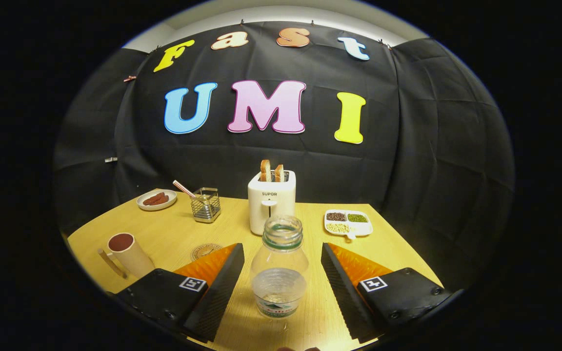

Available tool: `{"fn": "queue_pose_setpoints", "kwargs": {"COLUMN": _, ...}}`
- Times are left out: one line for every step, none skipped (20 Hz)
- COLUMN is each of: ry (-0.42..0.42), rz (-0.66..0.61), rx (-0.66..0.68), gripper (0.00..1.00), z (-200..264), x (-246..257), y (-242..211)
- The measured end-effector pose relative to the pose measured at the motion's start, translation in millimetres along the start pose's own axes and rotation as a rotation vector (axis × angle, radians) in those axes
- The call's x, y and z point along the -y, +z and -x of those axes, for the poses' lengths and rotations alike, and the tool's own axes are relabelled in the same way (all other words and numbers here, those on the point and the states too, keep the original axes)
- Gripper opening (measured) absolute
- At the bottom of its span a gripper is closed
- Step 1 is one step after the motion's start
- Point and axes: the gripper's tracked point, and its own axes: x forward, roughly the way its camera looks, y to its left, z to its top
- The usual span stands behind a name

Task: Take the bottle from table, then pour the juice into the cup, finally place the bottle on the coaster

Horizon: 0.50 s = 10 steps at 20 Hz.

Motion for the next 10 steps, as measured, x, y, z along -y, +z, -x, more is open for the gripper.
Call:
{"fn": "queue_pose_setpoints", "kwargs": {"ry": -0.005, "rz": -0.009, "rx": -0.003, "gripper": 0.98, "z": -1, "x": 1, "y": -4}}
{"fn": "queue_pose_setpoints", "kwargs": {"ry": -0.002, "rz": -0.024, "rx": 0.000, "gripper": 0.98, "z": -2, "x": 0, "y": -7}}
{"fn": "queue_pose_setpoints", "kwargs": {"ry": 0.001, "rz": -0.032, "rx": -0.008, "gripper": 0.98, "z": -2, "x": -2, "y": -12}}
{"fn": "queue_pose_setpoints", "kwargs": {"ry": 0.000, "rz": -0.031, "rx": -0.021, "gripper": 0.98, "z": -3, "x": -3, "y": -18}}
{"fn": "queue_pose_setpoints", "kwargs": {"ry": 0.001, "rz": -0.030, "rx": -0.029, "gripper": 0.98, "z": -4, "x": -3, "y": -23}}
{"fn": "queue_pose_setpoints", "kwargs": {"ry": 0.001, "rz": -0.031, "rx": -0.033, "gripper": 0.98, "z": -4, "x": -2, "y": -26}}
{"fn": "queue_pose_setpoints", "kwargs": {"ry": 0.003, "rz": -0.031, "rx": -0.035, "gripper": 0.98, "z": -3, "x": -2, "y": -28}}
{"fn": "queue_pose_setpoints", "kwargs": {"ry": 0.005, "rz": -0.025, "rx": -0.037, "gripper": 0.98, "z": -4, "x": -3, "y": -31}}
{"fn": "queue_pose_setpoints", "kwargs": {"ry": 0.004, "rz": -0.015, "rx": -0.041, "gripper": 0.98, "z": -4, "x": -2, "y": -34}}
{"fn": "queue_pose_setpoints", "kwargs": {"ry": 0.005, "rz": -0.008, "rx": -0.046, "gripper": 0.98, "z": -4, "x": -1, "y": -38}}
